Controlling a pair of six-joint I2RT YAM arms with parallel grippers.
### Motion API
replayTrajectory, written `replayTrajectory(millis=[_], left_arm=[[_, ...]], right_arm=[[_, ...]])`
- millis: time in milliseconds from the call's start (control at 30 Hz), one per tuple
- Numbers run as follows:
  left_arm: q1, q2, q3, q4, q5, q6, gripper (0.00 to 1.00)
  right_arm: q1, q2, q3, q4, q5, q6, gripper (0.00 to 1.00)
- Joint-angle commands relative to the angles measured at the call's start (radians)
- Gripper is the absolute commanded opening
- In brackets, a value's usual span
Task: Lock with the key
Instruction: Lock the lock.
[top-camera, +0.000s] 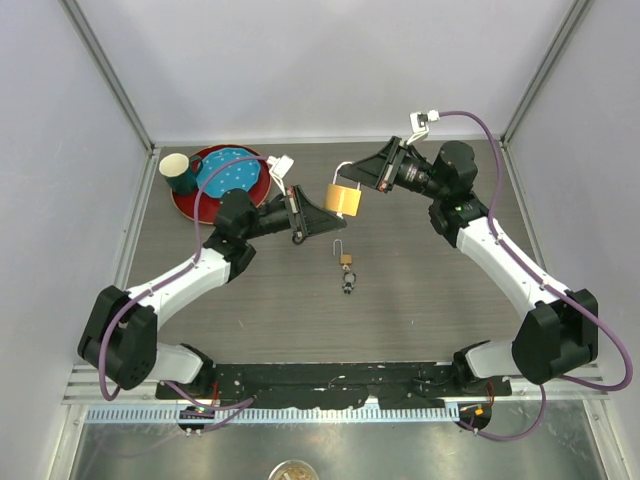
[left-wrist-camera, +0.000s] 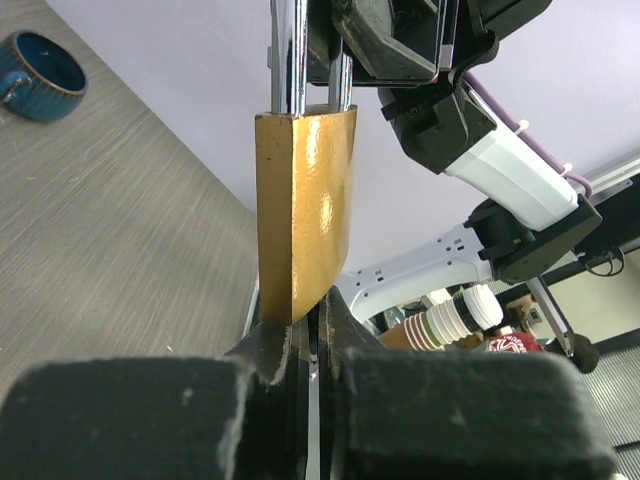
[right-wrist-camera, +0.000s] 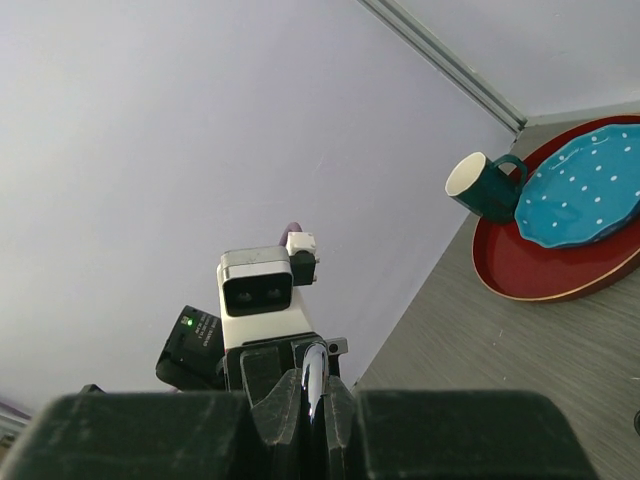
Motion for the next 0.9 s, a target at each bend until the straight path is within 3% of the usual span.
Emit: replayTrajectory(millis=[0, 867], left_arm=[[-0.007, -0.029, 0.000, 0.075, 0.003, 0.002, 0.00], [-0.040, -0.179, -0.232, 0.068, -0.064, 0.002, 0.00]], right_arm=[[-0.011, -0.038, 0.021, 0.102, 0.032, 0.024, 0.02], [-0.028, -0.021, 0.012, 0.145, 0.043, 0.041, 0.01]])
